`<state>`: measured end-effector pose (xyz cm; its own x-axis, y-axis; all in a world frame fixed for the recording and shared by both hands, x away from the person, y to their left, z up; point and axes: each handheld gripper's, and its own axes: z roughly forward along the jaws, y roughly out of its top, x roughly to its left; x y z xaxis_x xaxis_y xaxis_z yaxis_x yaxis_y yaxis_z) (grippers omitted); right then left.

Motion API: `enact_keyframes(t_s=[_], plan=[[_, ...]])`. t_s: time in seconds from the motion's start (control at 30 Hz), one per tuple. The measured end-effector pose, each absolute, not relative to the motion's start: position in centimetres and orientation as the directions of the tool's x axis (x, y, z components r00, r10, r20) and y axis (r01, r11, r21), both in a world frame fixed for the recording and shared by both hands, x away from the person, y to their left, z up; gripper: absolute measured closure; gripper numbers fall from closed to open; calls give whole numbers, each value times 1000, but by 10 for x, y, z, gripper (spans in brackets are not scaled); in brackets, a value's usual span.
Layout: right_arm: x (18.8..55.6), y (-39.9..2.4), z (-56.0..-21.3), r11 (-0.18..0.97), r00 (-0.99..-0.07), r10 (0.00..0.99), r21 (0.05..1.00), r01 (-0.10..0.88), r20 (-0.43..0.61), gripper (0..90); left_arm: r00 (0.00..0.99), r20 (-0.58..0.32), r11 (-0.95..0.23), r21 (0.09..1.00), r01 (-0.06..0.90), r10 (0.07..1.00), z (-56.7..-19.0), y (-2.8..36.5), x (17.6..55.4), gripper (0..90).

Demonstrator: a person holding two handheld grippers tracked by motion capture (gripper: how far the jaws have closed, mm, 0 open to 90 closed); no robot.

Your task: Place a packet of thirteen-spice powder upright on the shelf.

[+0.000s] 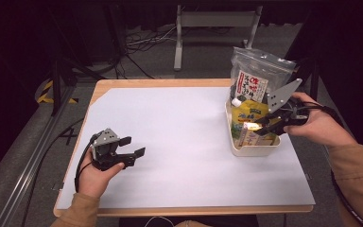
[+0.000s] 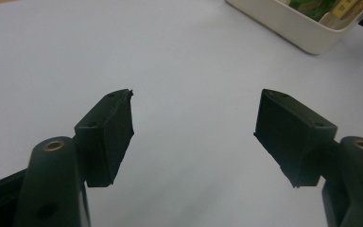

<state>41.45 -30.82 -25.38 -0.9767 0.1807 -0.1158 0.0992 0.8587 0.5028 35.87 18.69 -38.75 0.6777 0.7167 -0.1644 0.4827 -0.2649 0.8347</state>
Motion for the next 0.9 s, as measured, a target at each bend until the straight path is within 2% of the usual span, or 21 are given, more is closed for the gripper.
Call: enact_keyframes(t_s=[0.23, 0.63, 0.9], plan=[[415, -309, -254, 860, -979, 169, 502, 91, -111, 681, 679, -157, -271, 834, 480, 718, -388, 187, 359, 288], [416, -302, -269, 893, -977, 167, 440, 93, -133, 679, 682, -161, -272, 833, 482, 714, -388, 186, 359, 288], [407, -295, -275, 901, -964, 183, 424, 87, -192, 673, 685, -160, -275, 834, 479, 711, -388, 185, 360, 288]])
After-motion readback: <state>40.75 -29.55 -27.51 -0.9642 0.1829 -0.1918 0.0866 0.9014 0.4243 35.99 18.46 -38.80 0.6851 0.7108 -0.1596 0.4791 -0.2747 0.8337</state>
